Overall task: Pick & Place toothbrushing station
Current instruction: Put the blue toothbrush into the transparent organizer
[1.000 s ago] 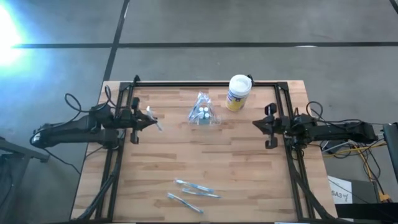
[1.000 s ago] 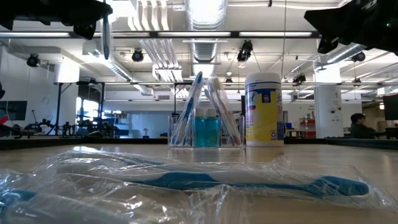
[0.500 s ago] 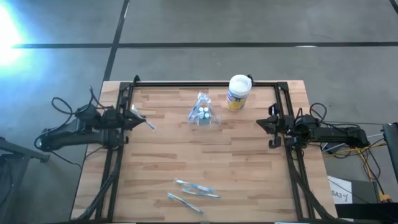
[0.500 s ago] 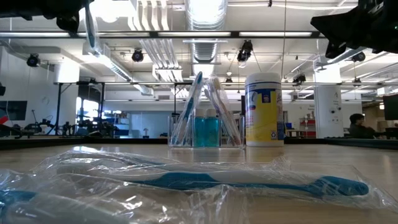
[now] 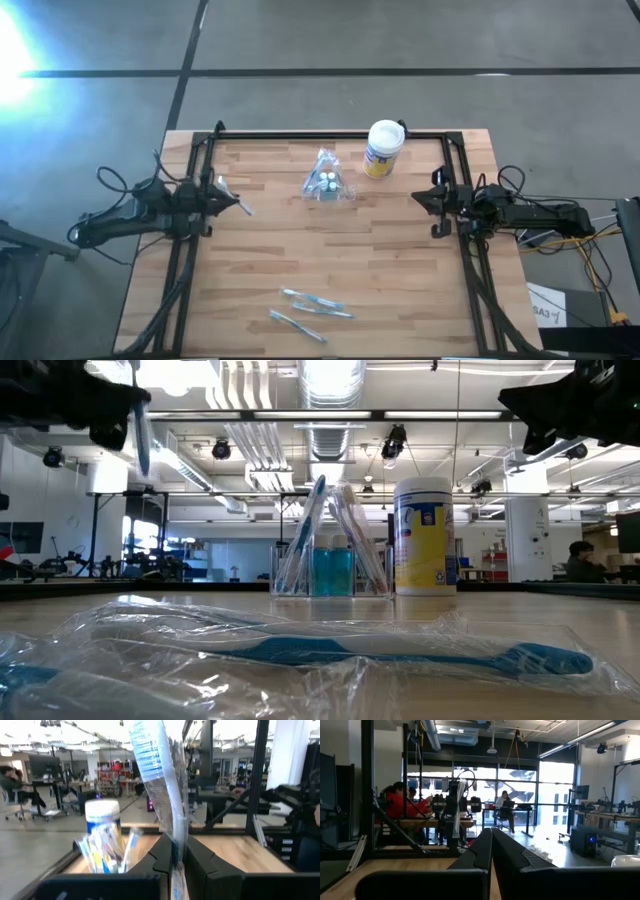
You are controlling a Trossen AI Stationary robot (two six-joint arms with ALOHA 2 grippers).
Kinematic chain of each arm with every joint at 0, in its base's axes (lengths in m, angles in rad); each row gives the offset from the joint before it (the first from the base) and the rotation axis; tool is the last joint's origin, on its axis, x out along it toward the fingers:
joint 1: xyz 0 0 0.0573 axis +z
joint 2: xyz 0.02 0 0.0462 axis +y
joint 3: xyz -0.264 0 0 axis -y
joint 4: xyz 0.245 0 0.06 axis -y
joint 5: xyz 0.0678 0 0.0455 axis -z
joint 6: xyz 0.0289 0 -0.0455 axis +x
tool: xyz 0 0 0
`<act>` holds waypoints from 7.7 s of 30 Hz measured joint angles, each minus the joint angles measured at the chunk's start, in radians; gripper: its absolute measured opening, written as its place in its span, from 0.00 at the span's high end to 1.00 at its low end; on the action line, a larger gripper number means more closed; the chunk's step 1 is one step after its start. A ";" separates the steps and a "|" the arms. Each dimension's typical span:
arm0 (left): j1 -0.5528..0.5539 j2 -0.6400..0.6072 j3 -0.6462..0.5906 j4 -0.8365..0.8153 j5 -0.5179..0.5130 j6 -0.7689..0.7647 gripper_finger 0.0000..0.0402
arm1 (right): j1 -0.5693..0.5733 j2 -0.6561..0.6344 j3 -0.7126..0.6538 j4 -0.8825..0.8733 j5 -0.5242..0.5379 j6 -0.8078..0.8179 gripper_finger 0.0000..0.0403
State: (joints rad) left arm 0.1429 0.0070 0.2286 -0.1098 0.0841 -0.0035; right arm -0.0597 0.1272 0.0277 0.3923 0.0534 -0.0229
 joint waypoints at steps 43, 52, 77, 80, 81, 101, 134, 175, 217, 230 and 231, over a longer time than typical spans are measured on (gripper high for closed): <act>0.000 0.024 -0.178 0.341 0.010 -0.031 0.94 | 0.000 0.008 0.000 0.006 0.000 -0.014 0.98; 0.005 0.271 0.060 0.399 -0.065 0.046 0.94 | 0.000 0.008 0.000 0.014 0.001 -0.029 0.98; 0.219 1.067 0.256 0.772 0.035 0.088 0.94 | 0.000 0.006 0.000 0.034 0.002 -0.059 0.98; 0.244 1.113 0.258 0.791 0.037 0.097 0.94 | 0.000 0.006 0.000 0.034 0.002 -0.059 0.98; 0.250 1.130 0.258 0.791 0.037 0.098 0.94 | 0.000 0.006 0.000 0.034 0.002 -0.059 0.98; 0.275 1.362 0.322 0.863 0.180 0.112 0.94 | 0.000 0.008 0.000 0.032 0.002 -0.067 0.98; 0.277 1.615 0.318 0.972 0.161 0.133 0.94 | 0.000 0.014 0.000 0.031 0.002 -0.058 0.98; 0.279 1.557 0.243 1.077 0.158 0.164 0.49 | 0.000 0.027 0.000 0.031 0.002 -0.067 0.98; 0.280 0.322 0.096 0.079 0.098 0.016 0.99 | 0.000 0.047 0.000 0.027 0.010 -0.059 0.98; 0.280 0.140 -0.104 0.157 0.098 -0.030 0.99 | 0.000 0.075 0.000 0.026 0.011 -0.063 0.98; 0.280 0.126 -0.114 0.156 0.098 -0.030 0.99 | 0.000 0.081 0.000 0.028 0.011 -0.063 0.98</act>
State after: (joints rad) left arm 0.4225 0.1334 0.1148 0.0463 0.1818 -0.0334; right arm -0.0597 0.2082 0.0277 0.4207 0.0644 -0.0860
